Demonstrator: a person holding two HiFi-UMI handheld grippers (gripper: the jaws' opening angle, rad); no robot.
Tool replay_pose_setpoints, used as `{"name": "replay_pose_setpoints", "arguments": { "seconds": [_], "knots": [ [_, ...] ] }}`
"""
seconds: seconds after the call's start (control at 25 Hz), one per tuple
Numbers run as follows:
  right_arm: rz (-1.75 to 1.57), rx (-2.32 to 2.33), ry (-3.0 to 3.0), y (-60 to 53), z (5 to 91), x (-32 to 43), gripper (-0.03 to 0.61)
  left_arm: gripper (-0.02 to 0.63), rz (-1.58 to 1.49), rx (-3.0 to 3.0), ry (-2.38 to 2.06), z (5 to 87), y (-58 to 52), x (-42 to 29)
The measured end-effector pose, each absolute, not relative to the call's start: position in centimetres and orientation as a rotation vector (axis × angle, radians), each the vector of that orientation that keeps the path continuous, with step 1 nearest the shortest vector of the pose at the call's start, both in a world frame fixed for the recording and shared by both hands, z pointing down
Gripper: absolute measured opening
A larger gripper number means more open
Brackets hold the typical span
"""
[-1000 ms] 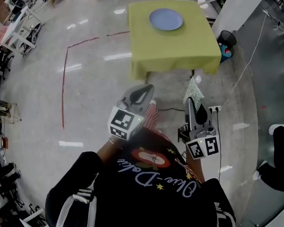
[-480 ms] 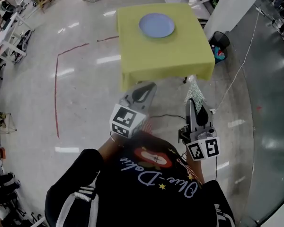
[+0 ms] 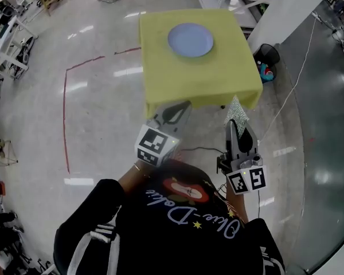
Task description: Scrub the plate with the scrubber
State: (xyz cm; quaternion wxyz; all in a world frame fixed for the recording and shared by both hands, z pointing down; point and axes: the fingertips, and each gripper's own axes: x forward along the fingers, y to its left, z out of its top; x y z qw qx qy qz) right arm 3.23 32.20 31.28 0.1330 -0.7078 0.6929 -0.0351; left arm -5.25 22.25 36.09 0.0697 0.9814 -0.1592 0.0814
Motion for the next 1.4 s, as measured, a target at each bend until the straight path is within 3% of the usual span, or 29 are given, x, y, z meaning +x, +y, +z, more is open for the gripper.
{"name": "replay_pose_setpoints", "arguments": {
  "seconds": [1.4],
  "knots": [
    [-0.177,-2.089,2.083,12.5,32.4,5.7,0.061,0.005,0.256,2.851,-0.524,38.5,2.6,-3.2]
  ]
}}
